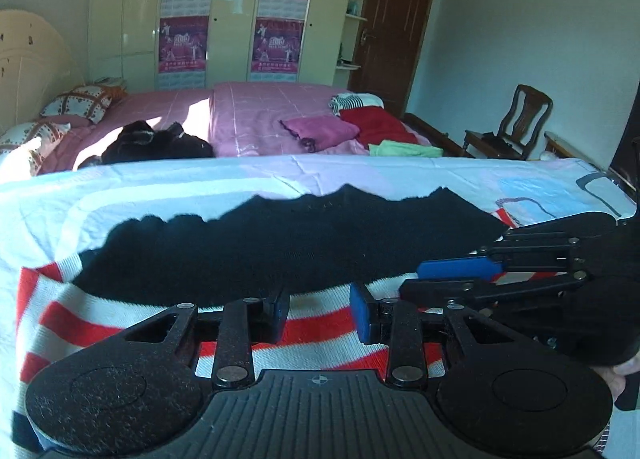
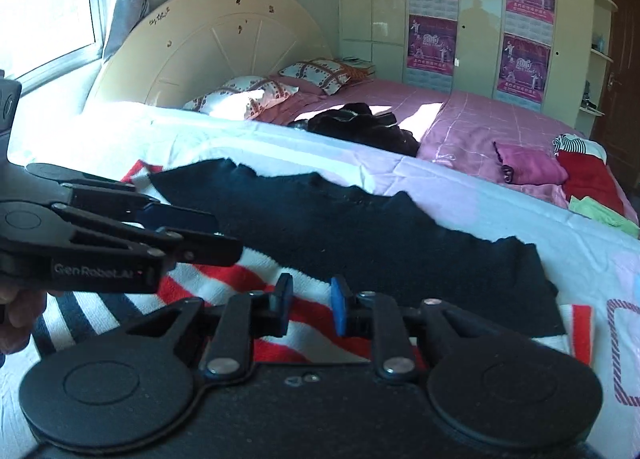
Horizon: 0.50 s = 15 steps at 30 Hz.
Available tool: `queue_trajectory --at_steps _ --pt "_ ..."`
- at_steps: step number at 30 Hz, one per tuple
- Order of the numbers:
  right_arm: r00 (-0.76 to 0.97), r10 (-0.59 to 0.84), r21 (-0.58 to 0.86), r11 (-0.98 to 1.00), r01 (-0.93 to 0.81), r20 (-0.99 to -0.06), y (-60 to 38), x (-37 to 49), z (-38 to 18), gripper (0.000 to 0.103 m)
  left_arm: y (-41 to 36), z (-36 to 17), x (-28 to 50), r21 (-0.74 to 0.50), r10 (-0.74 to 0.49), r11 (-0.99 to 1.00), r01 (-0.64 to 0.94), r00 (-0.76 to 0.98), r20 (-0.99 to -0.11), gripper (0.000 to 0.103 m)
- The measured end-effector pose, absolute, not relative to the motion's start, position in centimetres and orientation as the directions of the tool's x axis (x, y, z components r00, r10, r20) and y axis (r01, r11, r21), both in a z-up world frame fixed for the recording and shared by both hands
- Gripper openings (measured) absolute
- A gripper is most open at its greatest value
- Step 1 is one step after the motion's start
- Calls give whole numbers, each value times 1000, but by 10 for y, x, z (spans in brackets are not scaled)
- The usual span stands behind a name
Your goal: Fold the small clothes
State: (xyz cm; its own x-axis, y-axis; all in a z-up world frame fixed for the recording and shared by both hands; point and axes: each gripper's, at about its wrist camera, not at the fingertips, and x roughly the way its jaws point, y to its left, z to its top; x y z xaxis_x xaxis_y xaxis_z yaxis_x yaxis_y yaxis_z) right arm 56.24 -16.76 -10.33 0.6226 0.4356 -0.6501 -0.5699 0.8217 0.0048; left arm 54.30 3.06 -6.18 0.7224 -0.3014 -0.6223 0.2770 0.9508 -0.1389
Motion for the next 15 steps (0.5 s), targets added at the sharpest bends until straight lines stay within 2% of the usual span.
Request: queue_trajectory --at_steps 3,8,12,15 --pt "644 389 -72 820 -568 -658 -169 557 -112 22 37 -73 535 -107 -270 958 265 722 -637 33" --pt "693 273 -111 883 -455 -667 -221 557 -114 22 85 -72 513 -90 -195 980 180 743 -641 33" --pt "700 247 -86 911 -404 -670 -264 554 -117 20 120 -72 500 -105 -173 985 137 750 -638 33" --pt "706 229 -87 920 -381 -670 -257 551 -114 20 118 -68 503 -112 -159 987 113 745 -648 33"
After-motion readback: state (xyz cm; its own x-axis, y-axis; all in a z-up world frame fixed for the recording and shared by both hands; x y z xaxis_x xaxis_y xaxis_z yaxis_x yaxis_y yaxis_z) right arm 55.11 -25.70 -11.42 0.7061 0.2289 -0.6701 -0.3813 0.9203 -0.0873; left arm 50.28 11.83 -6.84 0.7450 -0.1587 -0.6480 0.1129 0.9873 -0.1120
